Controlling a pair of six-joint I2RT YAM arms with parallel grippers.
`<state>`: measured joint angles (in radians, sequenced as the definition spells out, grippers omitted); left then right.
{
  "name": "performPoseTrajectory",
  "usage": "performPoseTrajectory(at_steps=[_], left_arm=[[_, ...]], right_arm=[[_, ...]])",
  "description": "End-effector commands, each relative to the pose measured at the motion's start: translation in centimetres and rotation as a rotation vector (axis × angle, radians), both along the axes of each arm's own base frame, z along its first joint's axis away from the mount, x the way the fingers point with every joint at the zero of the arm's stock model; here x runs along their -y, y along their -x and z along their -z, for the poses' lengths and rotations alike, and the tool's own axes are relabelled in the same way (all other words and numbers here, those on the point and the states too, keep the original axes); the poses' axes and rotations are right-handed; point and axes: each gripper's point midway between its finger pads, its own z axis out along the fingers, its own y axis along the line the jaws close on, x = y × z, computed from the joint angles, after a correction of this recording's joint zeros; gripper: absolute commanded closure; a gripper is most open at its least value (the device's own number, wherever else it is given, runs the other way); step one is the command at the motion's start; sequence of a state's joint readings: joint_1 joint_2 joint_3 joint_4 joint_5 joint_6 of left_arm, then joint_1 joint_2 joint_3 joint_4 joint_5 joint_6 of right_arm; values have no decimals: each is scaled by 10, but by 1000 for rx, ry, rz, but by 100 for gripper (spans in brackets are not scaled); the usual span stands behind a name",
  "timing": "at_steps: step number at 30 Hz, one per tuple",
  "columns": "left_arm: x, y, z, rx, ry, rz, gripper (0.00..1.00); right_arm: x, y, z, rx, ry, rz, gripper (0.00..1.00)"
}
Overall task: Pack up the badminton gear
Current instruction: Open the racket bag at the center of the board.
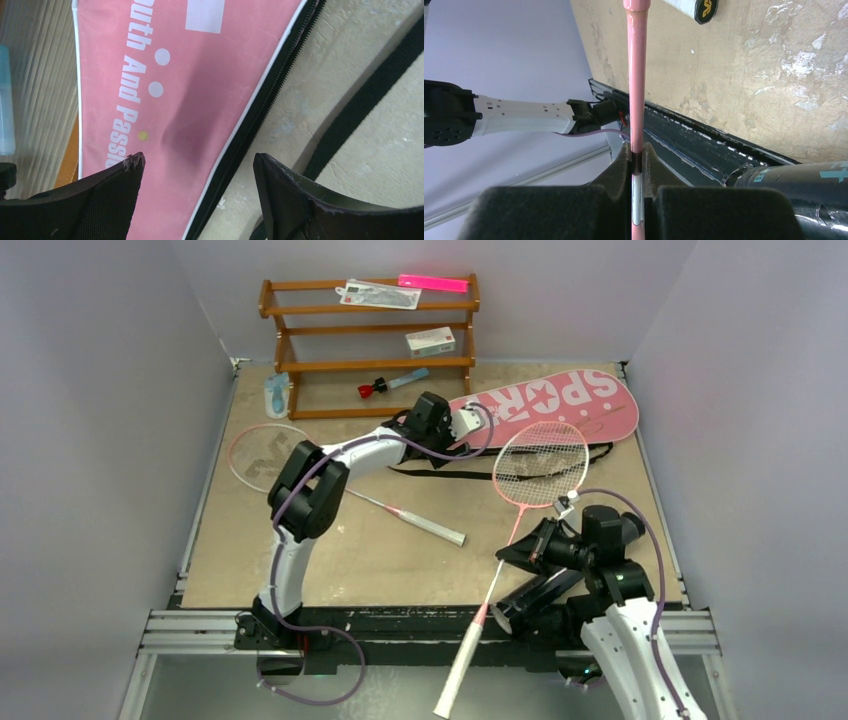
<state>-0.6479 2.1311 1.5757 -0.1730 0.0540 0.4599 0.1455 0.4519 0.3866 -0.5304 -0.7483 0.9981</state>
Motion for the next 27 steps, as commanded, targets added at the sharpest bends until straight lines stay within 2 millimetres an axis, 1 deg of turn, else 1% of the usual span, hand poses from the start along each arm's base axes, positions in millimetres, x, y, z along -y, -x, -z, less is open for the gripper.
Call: performPoseTrajectory(at_steps=[1,5,8,13,14,16,17,19,20,23,25,27], left_arm=[[14,-24,-13,106,-1,2,22],[13,-34,-10,156,-30,-35,22],[13,-37,-9,177,-55,-44,22],[24,-28,-7,147,-45,16,20],[24,-27,-2,136,-55,25,20],[22,-33,4,141,-83,-1,21],[19,-38,3,154,-98,-26,22],[11,-49,-3,200,-120,-98,27],[7,-54,-9,229,-123,-132,29],[4,-59,-30,284,-84,-170,34],[5,-64,-47,329,-40,-202,44],[3,-66,-59,359,-13,-227,59]], right_arm=[[-2,-4,-16,54,-16,-8,100],[-3,-3,-15,49,-30,-4,100],[-3,-2,-15,47,-41,0,100],[-4,0,-15,43,-46,-4,100],[-4,1,-15,43,-46,-3,100],[-3,2,-16,46,-46,-1,100],[-3,2,-16,46,-44,1,100],[-2,3,-17,50,-41,4,100],[-2,3,-17,49,-39,6,100],[-2,3,-16,48,-38,4,100],[-2,3,-16,52,-41,5,100],[-2,2,-16,51,-41,6,100]])
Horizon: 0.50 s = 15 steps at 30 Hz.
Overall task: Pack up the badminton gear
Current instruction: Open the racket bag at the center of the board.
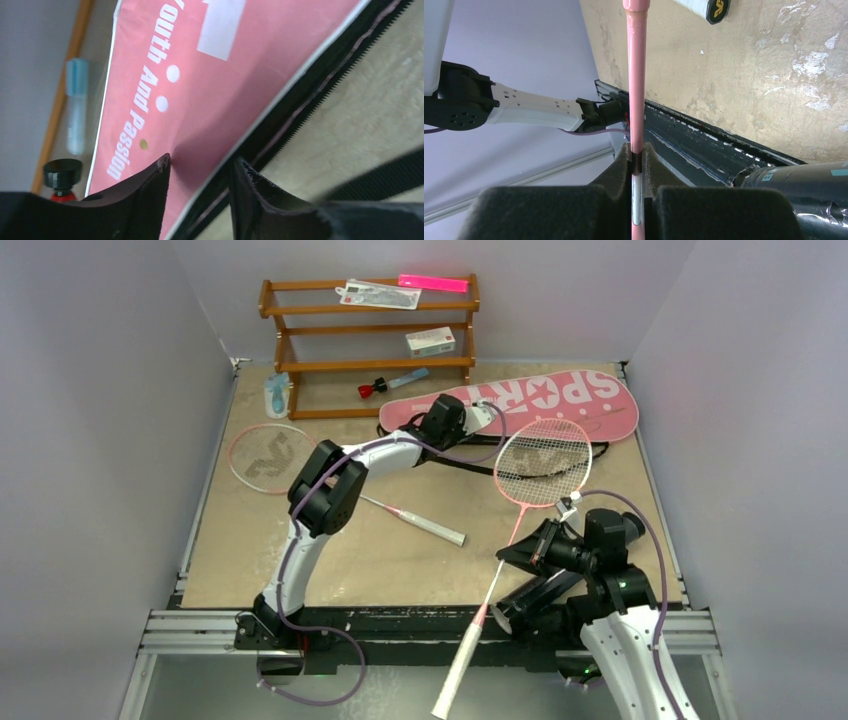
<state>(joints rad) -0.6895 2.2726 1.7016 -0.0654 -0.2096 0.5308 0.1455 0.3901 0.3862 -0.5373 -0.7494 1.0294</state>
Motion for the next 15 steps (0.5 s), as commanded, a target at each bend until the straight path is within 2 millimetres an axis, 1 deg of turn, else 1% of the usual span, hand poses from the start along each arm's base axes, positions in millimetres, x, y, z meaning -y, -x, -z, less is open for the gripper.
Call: performPoseTrajectory(at_steps=[1,3,6,13,14,15], left_arm=[[-4,-19,-68,184,122,-97,65],[-6,-19,-79,216,153,-106,68],[-9,-18,-88,257,179,-111,69],[-9,-22,-84,268,179,-127,69],[-7,-21,-82,261,178,-112,67],[-1,-18,-78,238,172,-69,59]], right_arm=[[-2,-1,-8,22,-18,-10,100],[-2,-1,-8,20,-18,-11,100],[-3,-1,-7,20,-20,-14,100],[-4,-2,-6,13,-27,-20,100],[-4,-2,-6,14,-27,-20,100],[-4,-2,-7,16,-27,-20,100]])
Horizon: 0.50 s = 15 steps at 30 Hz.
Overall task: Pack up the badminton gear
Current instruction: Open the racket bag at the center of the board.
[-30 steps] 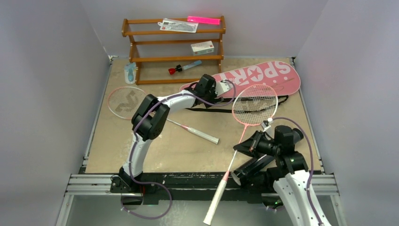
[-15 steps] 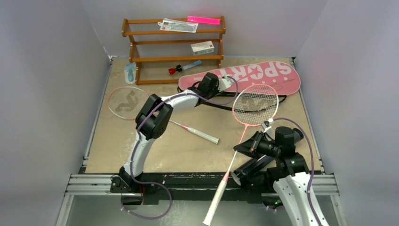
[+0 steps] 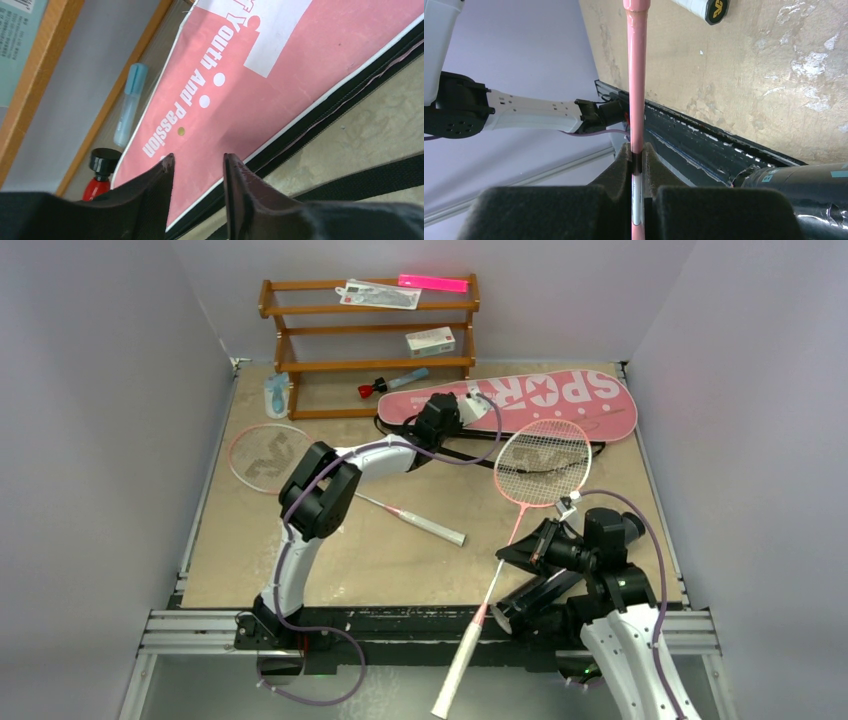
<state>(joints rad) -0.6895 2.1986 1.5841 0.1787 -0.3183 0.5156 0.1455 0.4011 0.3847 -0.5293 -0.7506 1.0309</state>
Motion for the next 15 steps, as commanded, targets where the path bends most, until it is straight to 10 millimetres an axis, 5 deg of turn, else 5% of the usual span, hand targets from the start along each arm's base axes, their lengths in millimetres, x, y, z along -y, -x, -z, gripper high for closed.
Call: performPoseTrajectory(at_steps=[1,6,15], left_arm=[[14,1,-28,29,50,77,53],[37,24,-2,-79,-10,292,33],[40,-3,15,-48,-56,234,35]], right_arm=[[-3,0,-8,23,-27,-21,100],[-3,-1,-7,21,-28,-19,100],[-4,-1,-6,17,-30,-21,100]])
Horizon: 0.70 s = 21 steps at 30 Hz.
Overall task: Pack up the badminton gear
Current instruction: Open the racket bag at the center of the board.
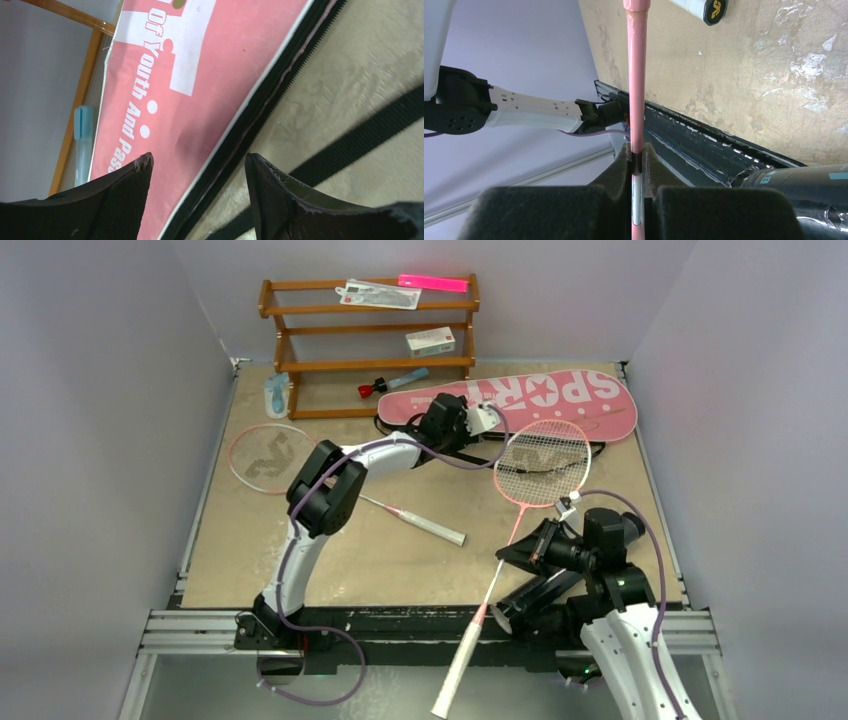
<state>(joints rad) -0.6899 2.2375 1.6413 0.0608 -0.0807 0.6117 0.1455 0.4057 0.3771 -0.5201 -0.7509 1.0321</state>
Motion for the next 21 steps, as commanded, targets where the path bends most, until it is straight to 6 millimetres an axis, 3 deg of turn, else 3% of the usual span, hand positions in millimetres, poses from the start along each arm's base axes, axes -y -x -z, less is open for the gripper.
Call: performPoseTrajectory(at_steps=[1,9,14,21], left_arm=[[5,-25,-13,79,8,-36,37],[-4,-47,-29,236,23,-136,56],[-6,-41,-32,340,3,-119,51],[0,-45,-11,375,-50,-81,47]], right_arm=[[-4,-1,-8,21,-28,-21,100],[-5,-3,-8,16,-35,-23,100],[-5,-5,-8,20,-35,-26,100],[-7,-6,-8,14,-47,-32,100]])
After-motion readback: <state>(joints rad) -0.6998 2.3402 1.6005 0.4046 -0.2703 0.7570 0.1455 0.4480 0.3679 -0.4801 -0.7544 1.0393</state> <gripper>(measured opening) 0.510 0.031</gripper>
